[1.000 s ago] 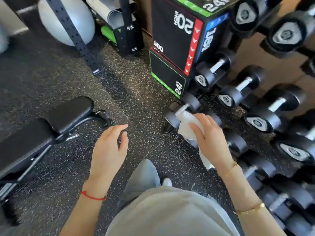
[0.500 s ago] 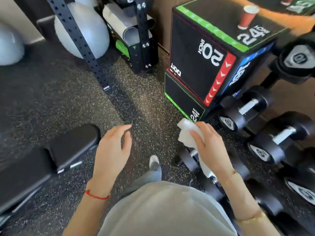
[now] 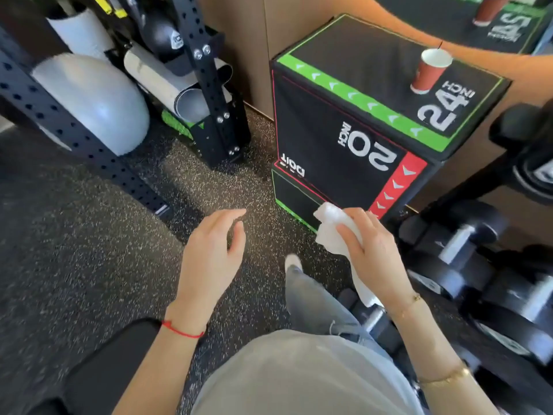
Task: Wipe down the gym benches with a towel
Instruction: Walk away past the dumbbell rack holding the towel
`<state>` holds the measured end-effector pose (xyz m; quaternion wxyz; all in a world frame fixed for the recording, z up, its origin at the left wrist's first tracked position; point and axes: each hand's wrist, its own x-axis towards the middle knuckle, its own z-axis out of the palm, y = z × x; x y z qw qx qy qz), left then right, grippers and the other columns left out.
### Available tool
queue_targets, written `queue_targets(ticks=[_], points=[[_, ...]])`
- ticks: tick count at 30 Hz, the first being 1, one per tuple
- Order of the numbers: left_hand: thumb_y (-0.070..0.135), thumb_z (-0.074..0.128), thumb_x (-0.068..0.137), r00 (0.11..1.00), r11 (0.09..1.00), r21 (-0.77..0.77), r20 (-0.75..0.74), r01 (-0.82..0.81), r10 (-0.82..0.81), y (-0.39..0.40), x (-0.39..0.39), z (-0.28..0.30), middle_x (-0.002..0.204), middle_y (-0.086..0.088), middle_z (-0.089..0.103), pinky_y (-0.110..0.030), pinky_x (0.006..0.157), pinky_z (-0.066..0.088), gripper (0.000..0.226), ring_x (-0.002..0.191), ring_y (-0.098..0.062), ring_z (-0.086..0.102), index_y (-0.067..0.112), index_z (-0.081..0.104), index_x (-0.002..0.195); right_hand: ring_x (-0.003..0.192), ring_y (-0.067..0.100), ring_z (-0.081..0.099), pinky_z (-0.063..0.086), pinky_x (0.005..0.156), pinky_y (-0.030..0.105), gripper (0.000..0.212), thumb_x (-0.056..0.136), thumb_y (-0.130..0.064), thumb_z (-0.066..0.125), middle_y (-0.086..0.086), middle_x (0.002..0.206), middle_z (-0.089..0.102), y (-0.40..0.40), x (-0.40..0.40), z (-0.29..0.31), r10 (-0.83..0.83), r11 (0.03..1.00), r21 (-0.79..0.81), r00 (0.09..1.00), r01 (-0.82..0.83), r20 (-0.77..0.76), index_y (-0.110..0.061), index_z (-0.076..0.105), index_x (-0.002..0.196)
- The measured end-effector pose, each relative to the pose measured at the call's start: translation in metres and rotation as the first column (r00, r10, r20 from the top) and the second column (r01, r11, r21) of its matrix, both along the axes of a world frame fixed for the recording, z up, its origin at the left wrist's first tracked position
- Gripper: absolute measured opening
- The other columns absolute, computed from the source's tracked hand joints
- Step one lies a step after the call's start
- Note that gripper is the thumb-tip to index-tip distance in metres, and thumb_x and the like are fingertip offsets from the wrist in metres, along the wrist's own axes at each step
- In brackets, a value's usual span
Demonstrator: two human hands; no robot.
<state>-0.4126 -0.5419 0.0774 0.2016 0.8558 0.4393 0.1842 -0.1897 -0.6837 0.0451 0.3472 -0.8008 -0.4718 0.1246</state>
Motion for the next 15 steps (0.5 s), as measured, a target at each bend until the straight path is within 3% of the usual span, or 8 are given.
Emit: queue_targets(ticks=[3, 8, 15], points=[[0.019, 0.050, 0.100, 1.000, 1.000, -0.001, 0.008, 0.029, -0.029, 0.057, 0.039, -0.007, 0.124, 0.002, 0.065, -0.023, 0.097, 0.045, 0.030, 0.109, -0.012, 0.061, 0.015, 0.063, 0.126, 0.091, 0.023, 0.057, 0.045, 0.078, 0.036, 0.020, 0.102, -0.032, 0.047, 0.000, 0.100, 0.059, 0.050, 0.029, -0.010, -0.029, 1.000, 0.007, 1.000, 0.029, -0.009, -0.020, 0.056, 0.115], [0.019, 0.049, 0.099, 0.993, 0.993, 0.017, 0.011, 0.119, -0.119, 0.157, 0.123, -0.010, 0.124, 0.003, 0.065, -0.031, 0.098, 0.050, 0.030, 0.110, -0.013, 0.062, 0.016, 0.063, 0.125, 0.093, 0.025, 0.058, 0.045, 0.077, 0.037, 0.023, 0.102, -0.032, 0.047, 0.002, 0.106, 0.060, 0.143, 0.101, -0.013, -0.108, 0.994, 0.019, 0.994, 0.108, -0.013, -0.017, 0.056, 0.117], [0.021, 0.048, 0.100, 0.972, 0.971, 0.048, -0.016, 0.235, -0.234, 0.283, 0.242, 0.004, 0.125, 0.004, 0.065, -0.025, 0.096, 0.047, 0.030, 0.115, -0.012, 0.060, 0.017, 0.062, 0.127, 0.097, 0.033, 0.058, 0.045, 0.084, 0.044, 0.022, 0.101, -0.026, 0.052, 0.009, 0.104, 0.062, 0.264, 0.222, 0.014, -0.227, 0.973, 0.038, 0.973, 0.226, 0.031, -0.011, 0.058, 0.116]])
